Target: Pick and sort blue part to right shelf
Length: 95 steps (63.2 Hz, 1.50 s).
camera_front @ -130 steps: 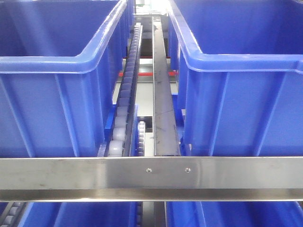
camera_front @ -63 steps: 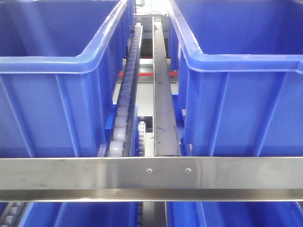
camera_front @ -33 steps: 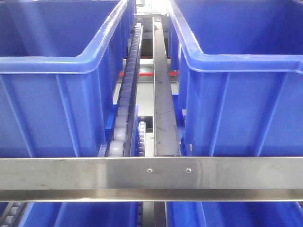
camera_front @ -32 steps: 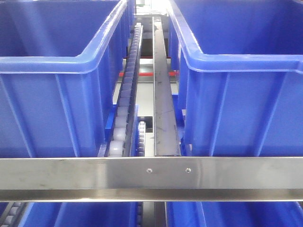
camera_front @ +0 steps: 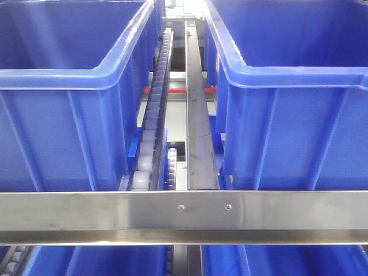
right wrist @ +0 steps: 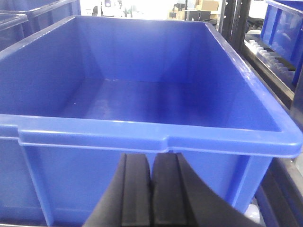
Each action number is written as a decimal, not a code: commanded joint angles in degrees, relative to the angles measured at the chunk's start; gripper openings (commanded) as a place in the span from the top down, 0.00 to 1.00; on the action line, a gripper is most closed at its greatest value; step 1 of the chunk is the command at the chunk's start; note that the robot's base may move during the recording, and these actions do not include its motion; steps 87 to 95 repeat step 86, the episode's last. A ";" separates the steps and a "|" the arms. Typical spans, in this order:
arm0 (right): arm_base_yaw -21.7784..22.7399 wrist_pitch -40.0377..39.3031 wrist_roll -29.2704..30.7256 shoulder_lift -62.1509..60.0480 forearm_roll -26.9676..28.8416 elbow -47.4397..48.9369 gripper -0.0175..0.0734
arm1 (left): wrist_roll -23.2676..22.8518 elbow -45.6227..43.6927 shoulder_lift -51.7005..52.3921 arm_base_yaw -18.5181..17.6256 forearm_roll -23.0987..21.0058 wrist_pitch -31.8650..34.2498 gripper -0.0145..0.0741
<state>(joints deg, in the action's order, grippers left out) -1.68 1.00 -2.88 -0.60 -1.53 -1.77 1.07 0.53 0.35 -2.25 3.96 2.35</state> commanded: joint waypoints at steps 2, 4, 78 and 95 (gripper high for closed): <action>0.25 -5.16 0.05 -1.26 0.04 1.22 0.74 | -2.57 1.28 1.28 -1.04 2.23 4.52 0.70; 0.25 -5.16 0.05 -1.26 0.04 1.22 0.74 | -2.57 1.28 1.28 -1.17 2.23 4.52 0.70; 0.25 -5.16 0.05 -1.26 0.04 1.22 0.74 | -2.57 1.28 1.28 -1.17 -1.84 2.16 0.70; 0.25 -5.16 0.05 -1.26 0.04 1.22 0.74 | -2.57 1.28 1.28 -1.17 -1.84 2.16 0.70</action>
